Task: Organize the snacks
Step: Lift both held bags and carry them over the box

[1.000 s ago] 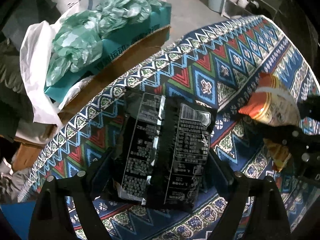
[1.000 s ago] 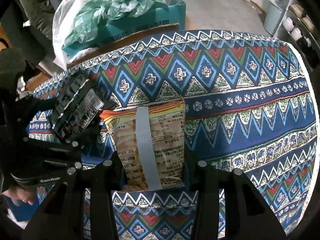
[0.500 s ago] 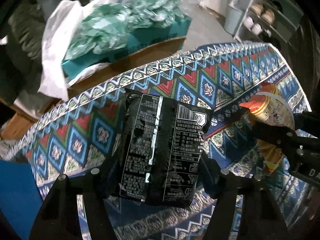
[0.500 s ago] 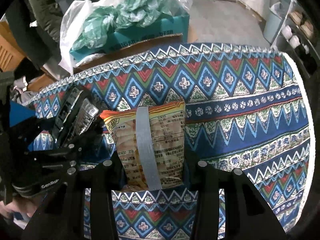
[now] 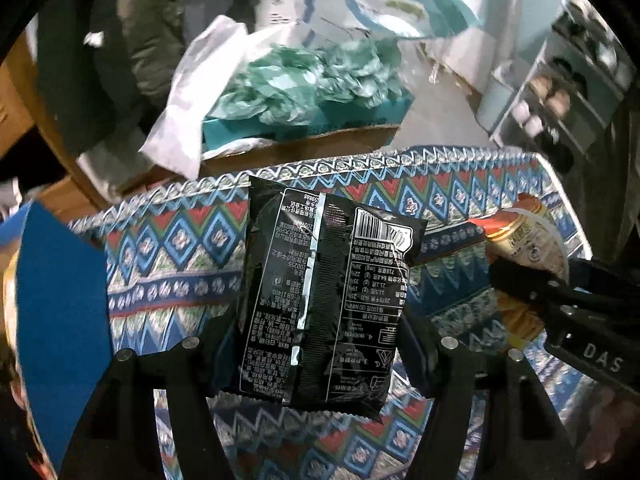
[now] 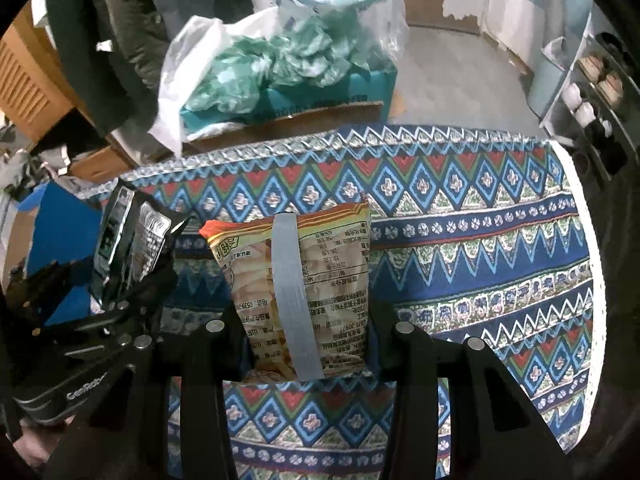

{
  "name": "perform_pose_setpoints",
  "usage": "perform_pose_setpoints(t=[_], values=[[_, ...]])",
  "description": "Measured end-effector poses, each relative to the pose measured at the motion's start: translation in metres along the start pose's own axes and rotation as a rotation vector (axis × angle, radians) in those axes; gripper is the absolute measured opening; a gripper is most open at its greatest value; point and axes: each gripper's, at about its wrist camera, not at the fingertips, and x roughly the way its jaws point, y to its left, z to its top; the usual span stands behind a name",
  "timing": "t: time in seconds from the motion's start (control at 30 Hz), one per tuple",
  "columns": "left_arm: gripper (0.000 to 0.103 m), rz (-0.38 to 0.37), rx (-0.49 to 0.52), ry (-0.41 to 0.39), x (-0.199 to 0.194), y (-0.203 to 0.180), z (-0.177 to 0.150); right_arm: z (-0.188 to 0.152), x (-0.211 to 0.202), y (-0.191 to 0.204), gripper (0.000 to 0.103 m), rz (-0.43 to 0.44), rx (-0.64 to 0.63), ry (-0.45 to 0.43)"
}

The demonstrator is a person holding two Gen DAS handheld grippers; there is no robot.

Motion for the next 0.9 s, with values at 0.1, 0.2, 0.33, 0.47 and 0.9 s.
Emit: perform_pose_setpoints(t=[0.1, 0.2, 0.33, 0.47, 0.9], values=[[0.069, 0.011, -0.009, -0.016, -0.018, 0.002, -0.005, -0.001, -0.012, 0.008, 0.041, 0.013, -0.014, -0.015], [0.069, 0.007, -0.03, -0.037, -0.039, 0.009, -0.008, -0.002, -0.024, 0.021, 0.041, 0.03, -0.042, -0.034], [0.069, 0.005, -0.075, -0.072, -0.065, 0.022, -0.01, -0.001, -0.04, 0.043, 0.041, 0.054, -0.082, -0.067], [0.069, 0.033, -0.102, -0.113, -0.093, 0.042, -0.021, -0.002, -0.051, 0.066, 0.041, 0.082, -0.123, -0.087], [0.069, 0.082, -0.221, -0.183, -0.158, 0.109, -0.049, -0.005, -0.07, 0.139, 0.041, 0.163, -0.239, -0.112]])
